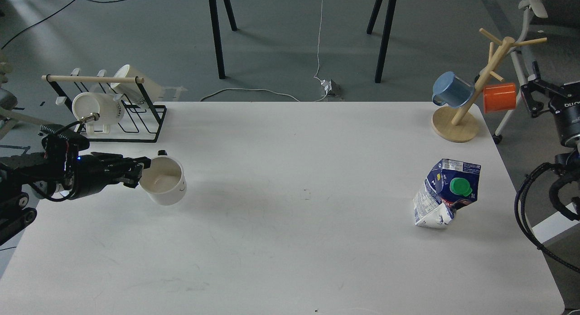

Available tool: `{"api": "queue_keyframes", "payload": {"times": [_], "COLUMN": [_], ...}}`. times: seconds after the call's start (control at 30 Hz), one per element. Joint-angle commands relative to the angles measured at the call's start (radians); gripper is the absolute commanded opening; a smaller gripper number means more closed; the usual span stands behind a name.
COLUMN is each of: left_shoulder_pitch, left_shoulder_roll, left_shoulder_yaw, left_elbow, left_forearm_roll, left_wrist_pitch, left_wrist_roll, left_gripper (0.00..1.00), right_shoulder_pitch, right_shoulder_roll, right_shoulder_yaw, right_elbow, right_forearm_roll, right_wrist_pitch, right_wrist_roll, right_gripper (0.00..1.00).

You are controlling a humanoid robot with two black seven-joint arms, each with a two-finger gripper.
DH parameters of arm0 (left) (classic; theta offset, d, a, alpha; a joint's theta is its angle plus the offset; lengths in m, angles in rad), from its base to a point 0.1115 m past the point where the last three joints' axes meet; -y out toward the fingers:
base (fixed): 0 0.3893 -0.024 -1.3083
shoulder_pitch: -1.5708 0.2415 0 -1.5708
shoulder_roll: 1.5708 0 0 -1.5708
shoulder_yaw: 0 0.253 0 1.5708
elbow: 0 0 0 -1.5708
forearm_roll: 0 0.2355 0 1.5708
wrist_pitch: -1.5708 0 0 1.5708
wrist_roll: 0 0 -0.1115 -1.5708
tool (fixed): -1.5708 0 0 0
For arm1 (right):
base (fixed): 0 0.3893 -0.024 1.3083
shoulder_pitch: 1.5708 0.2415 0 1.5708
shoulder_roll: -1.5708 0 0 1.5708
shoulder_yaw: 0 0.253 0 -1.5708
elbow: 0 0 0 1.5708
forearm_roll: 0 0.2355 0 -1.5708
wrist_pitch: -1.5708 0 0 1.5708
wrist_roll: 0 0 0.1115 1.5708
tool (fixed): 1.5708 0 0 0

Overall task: Place cup and milk with both arms
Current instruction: 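Lift the white mug with the left gripper and carry it toward the table center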

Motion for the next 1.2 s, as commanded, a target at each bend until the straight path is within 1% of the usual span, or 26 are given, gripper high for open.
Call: {"api": "queue_keyframes", "payload": {"times": [0.0,0.1,0.17,0.27,0.37,0.43,0.5,0.57,0.67,0.73,0.83,1.07,1.17], "left_shoulder_pitch": [-0.023,-0.033,-0.050,-0.104,-0.185,-0.222,-0.236,-0.241,-0.233,-0.225,-0.222,-0.219,-0.196], "left_shoulder_roll": [-0.001,-0.002,-0.010,-0.045,-0.125,-0.200,-0.274,-0.341,-0.415,-0.453,-0.495,-0.532,-0.533], "left_shoulder_yaw": [-0.006,-0.011,-0.011,-0.008,0.000,0.003,0.003,0.004,0.004,0.008,0.021,0.024,0.023], "left_elbow": [-0.031,-0.079,-0.117,-0.173,-0.179,-0.179,-0.179,-0.177,-0.170,-0.170,-0.165,-0.067,-0.049], "left_forearm_roll": [-0.003,-0.005,-0.003,-0.003,0.001,0.004,0.008,0.026,0.078,0.106,0.155,0.182,0.182], "left_wrist_pitch": [-0.011,-0.042,-0.065,-0.136,-0.212,-0.235,-0.241,-0.255,-0.299,-0.321,-0.325,-0.322,-0.319], "left_wrist_roll": [-0.020,-0.023,-0.017,-0.003,0.034,0.055,0.081,0.124,0.175,0.185,0.192,0.201,0.204], "left_gripper": [0.03,0.03,0.03,0.03,0.03,0.03,0.03,0.03,0.05,0.05,0.05,0.08,0.08], "right_shoulder_pitch": [-0.002,-0.002,-0.002,-0.002,-0.002,-0.002,0.000,0.003,0.013,0.015,0.014,0.001,0.001], "right_shoulder_roll": [-0.007,-0.008,-0.008,-0.008,-0.008,-0.008,-0.008,-0.008,-0.008,-0.008,-0.008,-0.008,-0.008], "right_shoulder_yaw": [0.000,0.000,0.000,0.000,0.000,0.000,0.003,0.008,0.009,0.009,0.012,0.011,0.011], "right_elbow": [-0.007,-0.007,-0.007,-0.004,0.000,0.003,0.004,0.007,0.009,0.012,0.035,0.058,0.058], "right_forearm_roll": [0.000,0.000,0.000,0.002,0.002,0.002,0.002,0.002,0.003,0.003,0.003,0.003,0.003], "right_wrist_pitch": [0.000,0.000,0.000,0.000,0.000,0.000,0.000,0.000,0.000,0.000,0.000,0.000,0.000], "right_wrist_roll": [0.000,0.000,0.000,0.000,-0.002,-0.003,-0.008,-0.011,-0.012,-0.011,-0.011,-0.009,-0.009], "right_gripper": [0.99,0.99,0.99,0.99,0.99,0.99,0.99,0.99,0.99,0.99,0.99,0.99,0.99]}}
